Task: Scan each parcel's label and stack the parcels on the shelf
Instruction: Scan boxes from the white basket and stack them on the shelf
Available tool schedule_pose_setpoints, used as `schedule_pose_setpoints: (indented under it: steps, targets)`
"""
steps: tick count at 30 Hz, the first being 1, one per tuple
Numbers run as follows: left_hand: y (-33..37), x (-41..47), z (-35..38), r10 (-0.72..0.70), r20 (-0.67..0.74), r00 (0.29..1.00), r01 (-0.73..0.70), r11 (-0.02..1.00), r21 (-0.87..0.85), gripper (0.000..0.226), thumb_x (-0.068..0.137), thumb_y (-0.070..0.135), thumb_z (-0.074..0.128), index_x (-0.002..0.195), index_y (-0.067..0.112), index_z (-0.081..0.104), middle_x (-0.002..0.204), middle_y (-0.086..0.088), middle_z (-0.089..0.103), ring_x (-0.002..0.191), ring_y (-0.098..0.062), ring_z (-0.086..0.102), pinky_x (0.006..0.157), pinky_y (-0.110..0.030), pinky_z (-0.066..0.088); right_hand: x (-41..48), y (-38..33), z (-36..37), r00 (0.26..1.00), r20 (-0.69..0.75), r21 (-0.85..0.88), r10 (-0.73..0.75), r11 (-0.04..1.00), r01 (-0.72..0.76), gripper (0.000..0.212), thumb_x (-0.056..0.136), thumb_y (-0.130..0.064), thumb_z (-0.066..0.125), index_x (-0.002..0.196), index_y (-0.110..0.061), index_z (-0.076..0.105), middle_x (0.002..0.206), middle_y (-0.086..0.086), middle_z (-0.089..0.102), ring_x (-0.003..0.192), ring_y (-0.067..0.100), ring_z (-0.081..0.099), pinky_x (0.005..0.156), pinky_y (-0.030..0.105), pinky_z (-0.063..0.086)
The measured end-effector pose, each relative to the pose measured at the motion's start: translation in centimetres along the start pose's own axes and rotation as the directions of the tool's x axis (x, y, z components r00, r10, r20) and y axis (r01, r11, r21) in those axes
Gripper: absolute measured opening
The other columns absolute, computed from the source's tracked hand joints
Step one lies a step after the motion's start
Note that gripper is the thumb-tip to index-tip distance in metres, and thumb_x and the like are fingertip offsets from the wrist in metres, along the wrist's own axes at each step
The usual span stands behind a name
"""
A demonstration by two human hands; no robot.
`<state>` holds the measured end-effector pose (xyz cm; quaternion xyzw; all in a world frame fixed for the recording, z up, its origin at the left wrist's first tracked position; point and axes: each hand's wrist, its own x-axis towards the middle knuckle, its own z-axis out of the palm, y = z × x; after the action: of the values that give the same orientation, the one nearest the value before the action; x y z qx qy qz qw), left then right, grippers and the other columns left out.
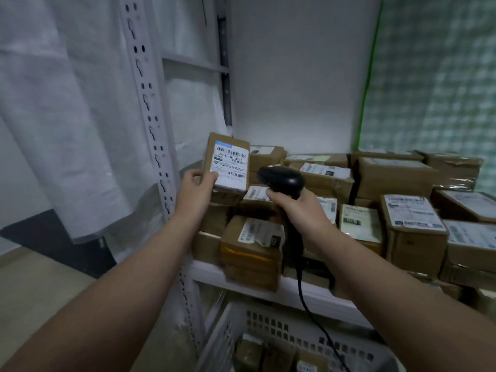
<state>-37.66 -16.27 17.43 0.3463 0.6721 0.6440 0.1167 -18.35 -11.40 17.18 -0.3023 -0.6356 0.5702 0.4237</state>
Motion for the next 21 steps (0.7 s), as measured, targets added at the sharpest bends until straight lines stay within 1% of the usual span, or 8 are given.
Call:
schedule_pose_setpoints:
  steps: [2,3,6,8,11,13,16,21]
  targets:
    - [0.0,2.7,0.3,0.018,-0.012,1.0,-0.017,0.997,0.075,0.034,0.092,0.041,0.051,0.119,0.019,0.051,0.098,0.006,0.059,0.084,-0.007,0.058,0.081,-0.033,0.051,1.4,-0.2,0.2,1.0,-0.007,0.006,-0.003,1.0,0.003,0.037,0.089,-0.027,0.069,0.123,-0.017,0.059,0.109,0.0,0.065,0.102,0.017,0.062,0.058,0.014,0.051]
    - [-0.1,3.8,0.4,0.011,-0.022,1.0,-0.008,0.993,0.114,0.037,0.091,0.043,0.05,0.117,0.018,0.053,0.1,0.004,0.061,0.086,-0.01,0.06,0.08,-0.032,0.051,2.0,-0.2,0.3,1.0,-0.009,0.006,0.007,1.0,-0.007,0.036,0.089,-0.027,0.069,0.122,-0.017,0.06,0.108,0.001,0.066,0.103,0.018,0.063,0.061,0.016,0.052]
    - [-1.0,6.4,0.6,-0.02,-0.01,1.0,0.022,0.946,0.324,0.052,0.091,0.053,0.043,0.12,0.013,0.056,0.118,-0.007,0.061,0.106,-0.027,0.057,0.091,-0.036,0.047,3.4,0.3,0.5,0.999,-0.018,-0.006,0.038,0.999,-0.038,0.033,0.088,-0.028,0.069,0.119,-0.018,0.061,0.107,0.003,0.067,0.101,0.019,0.064,0.064,0.019,0.053]
    - [-1.6,7.3,0.9,-0.034,0.013,0.999,0.025,0.898,0.439,0.06,0.097,0.055,0.033,0.128,0.007,0.053,0.129,-0.013,0.056,0.117,-0.032,0.052,0.093,-0.037,0.041,4.1,0.9,0.6,0.998,-0.025,-0.016,0.052,0.999,-0.052,0.032,0.088,-0.028,0.07,0.116,-0.017,0.062,0.107,0.004,0.068,0.101,0.02,0.064,0.068,0.023,0.054]
    - [-2.6,8.2,1.3,-0.021,0.023,1.0,0.006,0.848,0.529,0.065,0.098,0.056,0.029,0.128,0.002,0.049,0.129,-0.021,0.055,0.117,-0.037,0.051,0.095,-0.041,0.042,4.9,1.5,0.6,0.997,-0.017,-0.062,0.07,0.996,-0.071,0.026,0.089,-0.028,0.069,0.108,-0.011,0.065,0.096,0.009,0.067,0.093,0.022,0.066,0.066,0.023,0.055]
    - [-2.9,8.3,1.7,-0.015,0.013,1.0,0.006,0.837,0.547,0.062,0.098,0.054,0.031,0.128,0.002,0.044,0.129,-0.021,0.055,0.117,-0.037,0.051,0.094,-0.042,0.042,5.1,1.7,0.6,0.996,-0.012,-0.079,0.085,0.993,-0.086,0.026,0.089,-0.027,0.069,0.109,-0.011,0.065,0.095,0.011,0.069,0.091,0.023,0.067,0.067,0.024,0.056]
    - [-2.6,7.0,1.7,0.012,0.003,1.0,-0.012,0.874,0.487,0.061,0.098,0.051,0.037,0.138,0.004,0.035,0.139,-0.018,0.047,0.125,-0.035,0.046,0.098,-0.041,0.039,4.3,1.6,0.7,0.996,0.014,-0.082,0.084,0.993,-0.083,0.02,0.089,-0.026,0.068,0.105,-0.014,0.065,0.095,0.011,0.07,0.082,0.022,0.068,0.069,0.03,0.056]
    - [-3.7,-1.5,0.7,0.213,0.074,0.974,-0.224,0.891,0.394,0.056,0.097,0.044,0.045,0.142,0.014,0.034,0.147,-0.01,0.033,0.133,-0.025,0.036,0.109,-0.04,0.033,-1.3,2.5,-1.6,0.975,0.128,-0.123,0.179,0.979,-0.164,0.018,0.089,-0.021,0.069,0.101,-0.008,0.067,0.079,0.011,0.068,0.066,0.024,0.064,0.061,0.031,0.054]
